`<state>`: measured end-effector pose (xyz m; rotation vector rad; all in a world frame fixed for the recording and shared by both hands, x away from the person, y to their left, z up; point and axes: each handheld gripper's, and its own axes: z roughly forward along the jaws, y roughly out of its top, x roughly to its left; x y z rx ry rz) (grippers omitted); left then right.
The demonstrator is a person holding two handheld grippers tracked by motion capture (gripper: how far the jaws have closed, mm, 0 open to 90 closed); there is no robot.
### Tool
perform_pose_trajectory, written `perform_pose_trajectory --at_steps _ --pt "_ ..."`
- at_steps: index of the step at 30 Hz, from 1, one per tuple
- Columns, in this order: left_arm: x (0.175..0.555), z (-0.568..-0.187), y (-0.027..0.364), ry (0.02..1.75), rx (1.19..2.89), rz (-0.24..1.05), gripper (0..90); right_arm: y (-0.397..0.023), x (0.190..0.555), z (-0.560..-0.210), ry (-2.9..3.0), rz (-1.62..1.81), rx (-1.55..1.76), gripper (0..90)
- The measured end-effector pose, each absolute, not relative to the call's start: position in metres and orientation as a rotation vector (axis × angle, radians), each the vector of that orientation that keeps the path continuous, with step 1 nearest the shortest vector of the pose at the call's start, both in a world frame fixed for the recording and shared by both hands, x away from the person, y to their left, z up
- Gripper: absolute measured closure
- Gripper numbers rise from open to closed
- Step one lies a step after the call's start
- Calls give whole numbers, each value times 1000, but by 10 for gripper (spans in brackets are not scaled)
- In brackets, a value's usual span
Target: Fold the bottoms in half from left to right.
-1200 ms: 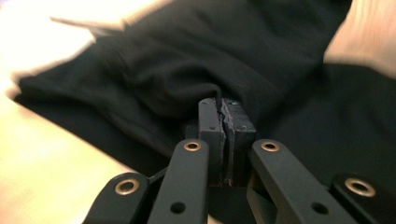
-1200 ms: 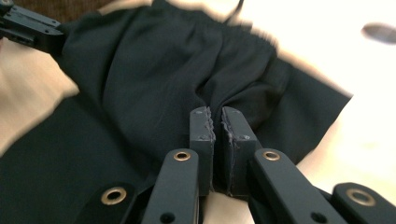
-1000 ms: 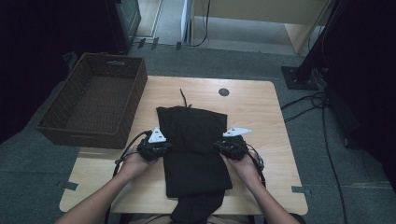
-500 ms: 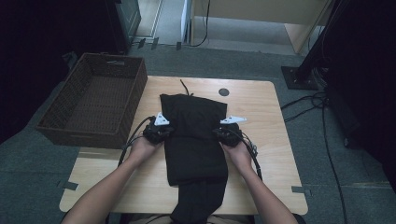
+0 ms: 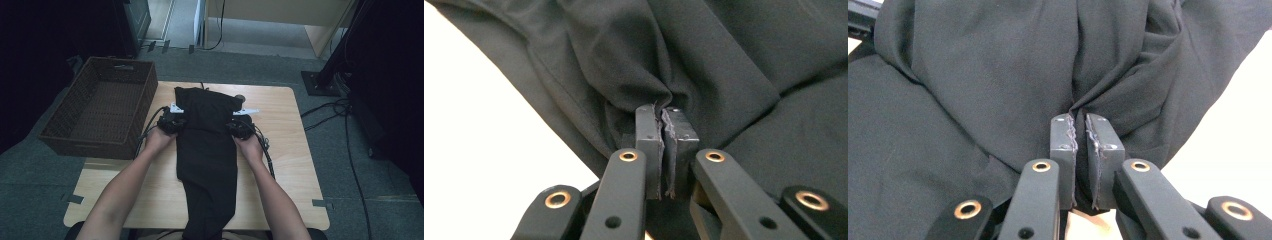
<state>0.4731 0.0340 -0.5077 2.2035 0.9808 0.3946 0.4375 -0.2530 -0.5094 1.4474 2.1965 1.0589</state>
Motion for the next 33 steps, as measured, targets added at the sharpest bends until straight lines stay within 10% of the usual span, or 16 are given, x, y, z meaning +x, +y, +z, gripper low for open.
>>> perform_pose_trajectory --at_steps 12,19,27,33 --pt "485 -501 44 1078 2051 340 883 -258 461 -504 2178 1117 1553 840" --pt "468 -450 61 988 1942 379 885 -280 456 -445 2100 1329 1524 847" --pt "390 -405 72 788 1945 409 882 -281 379 -396 2164 1321 1256 847" --pt "333 -447 78 752 2086 287 875 -278 323 -427 2285 1270 1210 845"
